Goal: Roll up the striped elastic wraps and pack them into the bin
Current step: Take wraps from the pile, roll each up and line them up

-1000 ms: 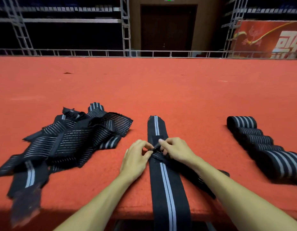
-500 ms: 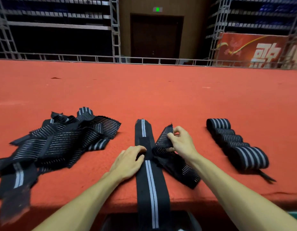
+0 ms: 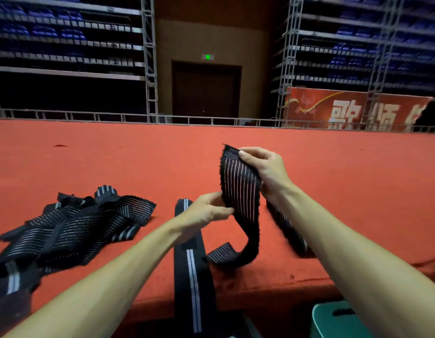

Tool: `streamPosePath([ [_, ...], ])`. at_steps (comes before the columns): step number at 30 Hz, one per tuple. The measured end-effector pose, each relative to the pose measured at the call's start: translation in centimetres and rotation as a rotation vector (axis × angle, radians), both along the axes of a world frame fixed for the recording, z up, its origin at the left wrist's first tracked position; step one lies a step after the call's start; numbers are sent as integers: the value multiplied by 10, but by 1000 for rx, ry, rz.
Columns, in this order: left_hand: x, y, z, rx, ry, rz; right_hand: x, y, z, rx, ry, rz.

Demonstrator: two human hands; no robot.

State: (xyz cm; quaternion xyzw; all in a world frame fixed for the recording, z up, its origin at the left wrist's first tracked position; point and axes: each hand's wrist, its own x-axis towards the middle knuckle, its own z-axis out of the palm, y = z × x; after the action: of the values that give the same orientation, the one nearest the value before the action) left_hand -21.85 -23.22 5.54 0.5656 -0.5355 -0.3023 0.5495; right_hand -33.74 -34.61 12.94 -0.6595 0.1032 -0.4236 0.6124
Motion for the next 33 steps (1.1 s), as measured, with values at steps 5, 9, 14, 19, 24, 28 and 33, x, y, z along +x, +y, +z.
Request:
streamPosePath([
  [5, -31, 10, 27, -74, 141, -154, -11, -8, 26, -66, -58, -135],
  [9, -44, 0, 27, -52, 235, -163, -19, -28, 24, -303, 88, -227],
  [14, -43, -32, -18, 84, 189, -60, -19, -70, -12, -553, 470, -281],
  [19, -28, -74, -79, 178, 165, 53, -1, -110, -53, -717, 689, -303],
  [24, 2, -108, -108, 211, -126, 195, 32, -142, -86, -729, 747, -344],
  [28, 24, -115, -123, 249, -301, 333, 63, -166, -121, -699, 781, -357],
  [33, 33, -120, -139, 158, -453, 436, 92, -180, -169, -609, 836, -368],
])
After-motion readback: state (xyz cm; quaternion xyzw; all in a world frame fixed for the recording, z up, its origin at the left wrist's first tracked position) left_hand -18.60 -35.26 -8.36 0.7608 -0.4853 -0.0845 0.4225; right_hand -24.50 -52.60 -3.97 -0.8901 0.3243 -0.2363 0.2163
